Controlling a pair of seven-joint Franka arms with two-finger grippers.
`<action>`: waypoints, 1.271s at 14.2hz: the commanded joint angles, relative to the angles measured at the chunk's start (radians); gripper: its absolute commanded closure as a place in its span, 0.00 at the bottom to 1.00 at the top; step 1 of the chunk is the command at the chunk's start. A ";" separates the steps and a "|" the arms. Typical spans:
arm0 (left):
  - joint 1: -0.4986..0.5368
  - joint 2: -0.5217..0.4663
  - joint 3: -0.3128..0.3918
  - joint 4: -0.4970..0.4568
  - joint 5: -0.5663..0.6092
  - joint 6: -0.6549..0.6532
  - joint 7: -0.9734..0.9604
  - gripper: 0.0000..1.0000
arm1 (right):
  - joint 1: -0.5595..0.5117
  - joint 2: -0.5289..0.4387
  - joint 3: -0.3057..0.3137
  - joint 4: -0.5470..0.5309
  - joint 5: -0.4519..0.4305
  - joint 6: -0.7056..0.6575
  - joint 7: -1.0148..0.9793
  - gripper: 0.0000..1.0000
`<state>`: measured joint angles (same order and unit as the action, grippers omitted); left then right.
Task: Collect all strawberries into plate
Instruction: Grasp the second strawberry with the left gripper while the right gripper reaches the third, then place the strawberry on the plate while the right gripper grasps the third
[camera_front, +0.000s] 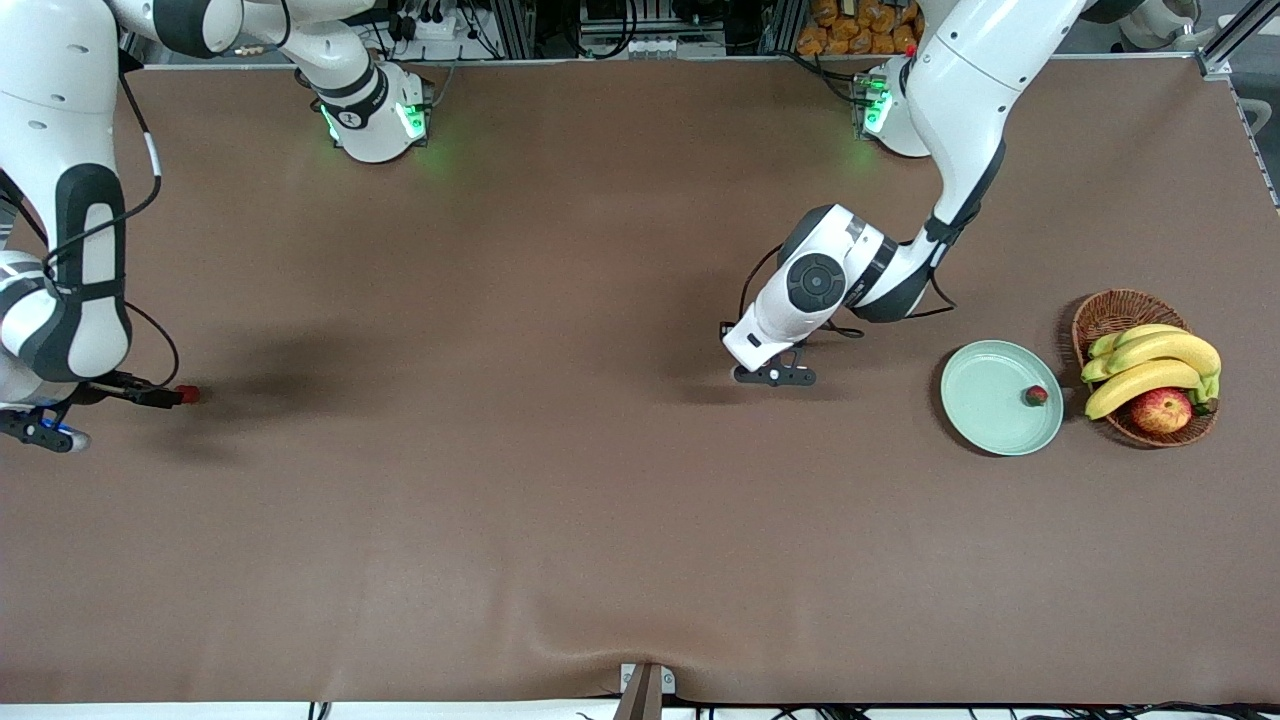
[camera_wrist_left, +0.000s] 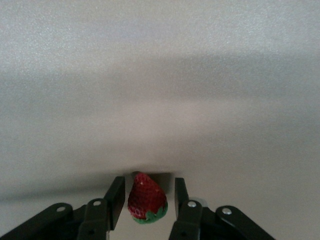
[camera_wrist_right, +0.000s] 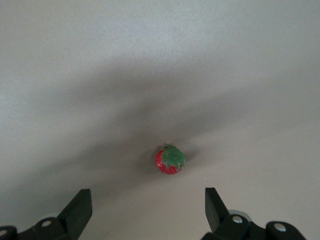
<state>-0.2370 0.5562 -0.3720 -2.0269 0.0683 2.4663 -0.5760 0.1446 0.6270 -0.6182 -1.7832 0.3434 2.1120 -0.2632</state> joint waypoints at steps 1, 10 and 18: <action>-0.004 -0.006 0.002 -0.009 0.028 0.011 -0.035 0.79 | -0.107 0.006 0.092 -0.005 0.022 0.032 -0.040 0.00; 0.093 -0.124 0.005 0.023 0.028 -0.127 0.037 0.93 | -0.174 0.057 0.152 -0.002 0.023 0.098 -0.070 0.00; 0.430 -0.162 0.007 0.031 0.028 -0.133 0.568 0.92 | -0.246 0.065 0.227 -0.005 0.022 0.125 -0.102 0.00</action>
<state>0.1323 0.4145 -0.3555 -1.9890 0.0754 2.3512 -0.0962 -0.0837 0.6940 -0.4103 -1.7906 0.3525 2.2397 -0.3445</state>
